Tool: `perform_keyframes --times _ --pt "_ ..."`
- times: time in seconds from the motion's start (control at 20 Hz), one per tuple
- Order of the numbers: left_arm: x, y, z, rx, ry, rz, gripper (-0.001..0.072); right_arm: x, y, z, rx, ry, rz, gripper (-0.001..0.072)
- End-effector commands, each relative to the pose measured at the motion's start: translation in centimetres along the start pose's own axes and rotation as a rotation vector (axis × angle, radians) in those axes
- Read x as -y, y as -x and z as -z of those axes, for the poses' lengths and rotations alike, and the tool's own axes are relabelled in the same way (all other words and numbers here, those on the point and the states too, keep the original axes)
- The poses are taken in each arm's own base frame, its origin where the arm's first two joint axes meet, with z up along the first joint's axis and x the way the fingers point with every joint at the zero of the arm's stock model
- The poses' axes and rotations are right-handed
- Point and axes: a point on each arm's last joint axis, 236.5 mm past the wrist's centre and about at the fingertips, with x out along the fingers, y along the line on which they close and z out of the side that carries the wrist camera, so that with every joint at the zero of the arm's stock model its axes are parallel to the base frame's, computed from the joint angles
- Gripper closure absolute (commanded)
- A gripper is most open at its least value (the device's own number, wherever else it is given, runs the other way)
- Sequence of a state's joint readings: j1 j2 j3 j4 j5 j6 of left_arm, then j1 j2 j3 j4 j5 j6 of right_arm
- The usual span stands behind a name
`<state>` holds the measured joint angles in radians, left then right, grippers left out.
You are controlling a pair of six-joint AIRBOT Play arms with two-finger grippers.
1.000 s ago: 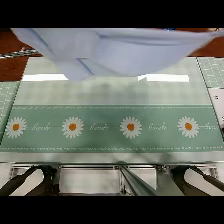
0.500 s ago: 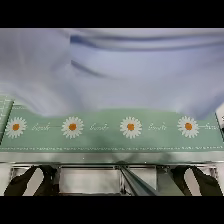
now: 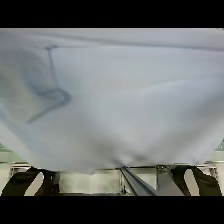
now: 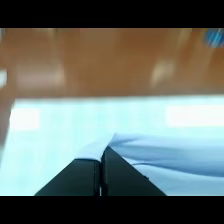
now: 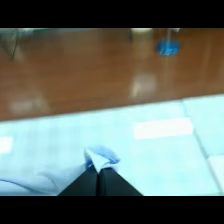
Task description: Fold the shirts.
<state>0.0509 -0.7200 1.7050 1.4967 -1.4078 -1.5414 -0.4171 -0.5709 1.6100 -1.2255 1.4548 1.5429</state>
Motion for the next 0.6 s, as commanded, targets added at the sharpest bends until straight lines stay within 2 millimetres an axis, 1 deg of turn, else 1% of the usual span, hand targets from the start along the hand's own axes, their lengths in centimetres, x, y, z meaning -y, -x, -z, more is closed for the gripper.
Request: perform_keyframes --times 0.0,0.1,0.15,0.25,0.3,0.35,0.4,0.45,0.55 --pt "-1.0 -8.9 6.7 -0.236 0.027 -0.026 0.0689 -0.6 -7.6 5.8 -0.239 -0.065 -0.148 0.0692" --pt "-1.2 -15.5 9.8 -0.302 0.034 -0.026 0.0689 -1.1 -12.9 8.4 -0.327 -0.097 -0.248 0.0692" --pt "-0.9 -18.8 11.2 -0.326 0.061 -0.008 0.0688 -0.9 -15.8 9.8 -0.374 -0.112 -0.270 0.0692" --pt "0.0 -24.5 13.1 -0.354 0.113 0.036 0.0689 -0.4 -21.7 12.6 -0.462 -0.139 -0.285 0.0692" --pt "0.4 -27.4 13.8 -0.352 0.146 0.054 0.0689 -0.1 -24.7 13.6 -0.482 -0.156 -0.281 0.0692" --pt "0.5 -29.9 14.4 -0.346 0.173 0.059 0.0688 0.6 -28.1 14.7 -0.493 -0.187 -0.263 0.0692" --pt "0.5 -32.5 15.3 -0.345 0.200 0.064 0.0688 1.5 -31.0 15.8 -0.507 -0.219 -0.244 0.0692" --pt "0.5 -34.6 16.0 -0.349 0.217 0.064 0.0688 1.9 -33.9 16.9 -0.523 -0.265 -0.247 0.0692" --pt "0.3 -38.6 17.4 -0.352 0.241 0.060 0.0688 2.4 -38.8 18.4 -0.544 -0.329 -0.267 0.0692"
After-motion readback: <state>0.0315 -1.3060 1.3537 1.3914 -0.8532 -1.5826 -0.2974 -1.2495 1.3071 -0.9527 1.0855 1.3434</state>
